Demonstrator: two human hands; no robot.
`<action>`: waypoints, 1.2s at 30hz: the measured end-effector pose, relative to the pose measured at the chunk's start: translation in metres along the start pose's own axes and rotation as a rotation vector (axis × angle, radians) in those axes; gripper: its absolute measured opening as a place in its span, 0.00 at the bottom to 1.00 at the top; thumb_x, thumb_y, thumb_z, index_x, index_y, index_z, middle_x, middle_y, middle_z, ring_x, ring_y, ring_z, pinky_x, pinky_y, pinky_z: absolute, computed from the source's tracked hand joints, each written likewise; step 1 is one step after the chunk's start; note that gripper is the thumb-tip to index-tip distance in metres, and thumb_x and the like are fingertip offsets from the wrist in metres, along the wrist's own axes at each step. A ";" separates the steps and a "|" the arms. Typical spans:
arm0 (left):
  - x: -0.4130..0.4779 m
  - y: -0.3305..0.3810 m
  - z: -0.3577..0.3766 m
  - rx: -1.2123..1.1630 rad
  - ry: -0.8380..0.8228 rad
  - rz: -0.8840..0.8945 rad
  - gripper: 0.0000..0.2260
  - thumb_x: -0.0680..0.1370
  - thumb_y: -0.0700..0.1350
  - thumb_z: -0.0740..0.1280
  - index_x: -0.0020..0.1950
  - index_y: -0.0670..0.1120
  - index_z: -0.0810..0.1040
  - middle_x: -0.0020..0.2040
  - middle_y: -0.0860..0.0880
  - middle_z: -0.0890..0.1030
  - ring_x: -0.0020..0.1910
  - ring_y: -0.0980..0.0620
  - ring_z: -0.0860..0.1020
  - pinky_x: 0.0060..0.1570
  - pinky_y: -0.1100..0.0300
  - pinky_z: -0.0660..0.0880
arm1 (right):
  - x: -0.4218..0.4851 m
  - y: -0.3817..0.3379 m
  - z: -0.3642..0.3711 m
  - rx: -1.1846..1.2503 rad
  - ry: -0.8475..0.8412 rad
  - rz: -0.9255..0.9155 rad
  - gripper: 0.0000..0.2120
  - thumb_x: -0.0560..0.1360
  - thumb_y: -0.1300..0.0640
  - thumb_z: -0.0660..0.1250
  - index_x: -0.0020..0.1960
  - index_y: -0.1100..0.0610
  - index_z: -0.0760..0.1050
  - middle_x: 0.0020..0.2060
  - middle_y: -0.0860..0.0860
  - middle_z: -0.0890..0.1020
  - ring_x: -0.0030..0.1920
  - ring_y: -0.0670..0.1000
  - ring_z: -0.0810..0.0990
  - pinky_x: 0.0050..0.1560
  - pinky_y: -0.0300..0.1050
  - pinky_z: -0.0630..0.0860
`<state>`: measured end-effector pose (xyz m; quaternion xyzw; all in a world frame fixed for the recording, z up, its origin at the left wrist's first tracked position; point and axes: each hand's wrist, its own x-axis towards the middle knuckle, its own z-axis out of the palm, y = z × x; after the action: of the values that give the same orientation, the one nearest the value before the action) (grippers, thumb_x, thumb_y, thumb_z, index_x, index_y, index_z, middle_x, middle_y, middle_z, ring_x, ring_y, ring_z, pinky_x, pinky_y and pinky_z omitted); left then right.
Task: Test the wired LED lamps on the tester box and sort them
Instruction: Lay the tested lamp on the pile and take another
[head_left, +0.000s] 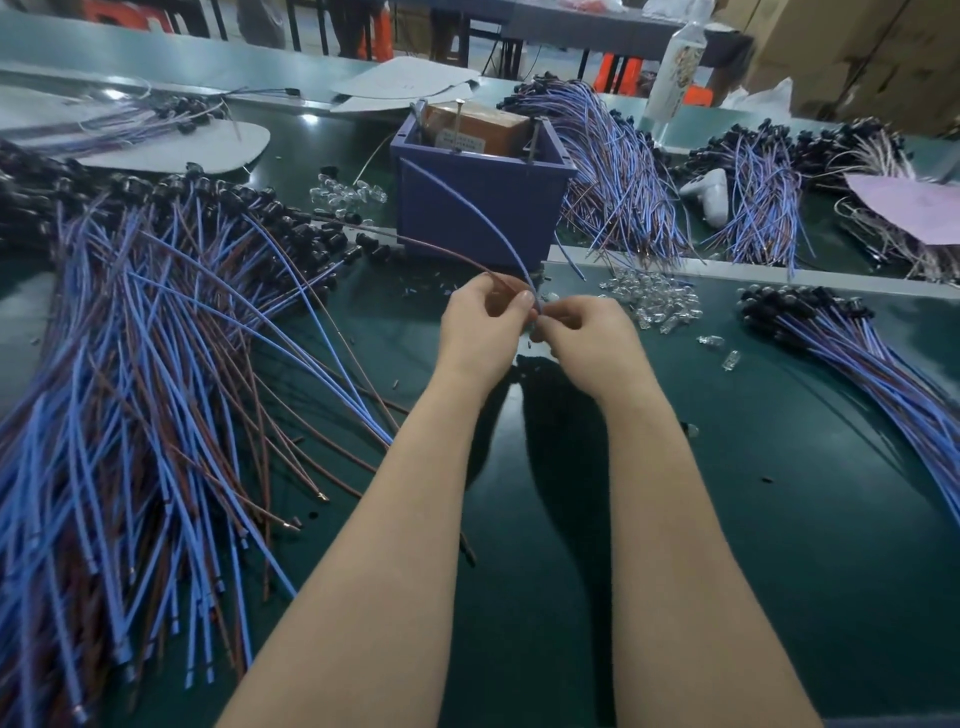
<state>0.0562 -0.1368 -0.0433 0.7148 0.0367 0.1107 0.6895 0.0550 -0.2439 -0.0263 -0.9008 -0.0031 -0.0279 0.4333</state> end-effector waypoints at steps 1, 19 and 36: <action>0.000 -0.001 0.000 0.015 0.009 0.015 0.07 0.77 0.34 0.64 0.42 0.44 0.77 0.43 0.41 0.82 0.47 0.42 0.81 0.57 0.46 0.76 | 0.000 -0.001 0.004 0.016 0.017 -0.013 0.08 0.76 0.59 0.64 0.50 0.56 0.81 0.42 0.52 0.84 0.43 0.50 0.78 0.48 0.42 0.74; -0.003 -0.007 0.003 0.322 0.249 0.145 0.15 0.81 0.42 0.59 0.68 0.43 0.69 0.39 0.52 0.78 0.46 0.48 0.77 0.44 0.62 0.67 | 0.000 0.002 0.022 0.139 0.503 -0.079 0.06 0.77 0.62 0.54 0.54 0.59 0.66 0.39 0.60 0.81 0.40 0.63 0.80 0.45 0.57 0.76; -0.010 -0.006 0.006 0.400 0.167 0.144 0.09 0.77 0.43 0.60 0.56 0.45 0.72 0.38 0.43 0.83 0.39 0.40 0.81 0.46 0.48 0.77 | 0.005 0.004 0.021 0.003 0.441 -0.092 0.16 0.83 0.55 0.51 0.53 0.62 0.75 0.47 0.59 0.81 0.48 0.58 0.77 0.41 0.41 0.61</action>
<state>0.0484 -0.1442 -0.0506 0.8263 0.0637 0.2092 0.5190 0.0609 -0.2302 -0.0424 -0.8712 0.0505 -0.2438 0.4231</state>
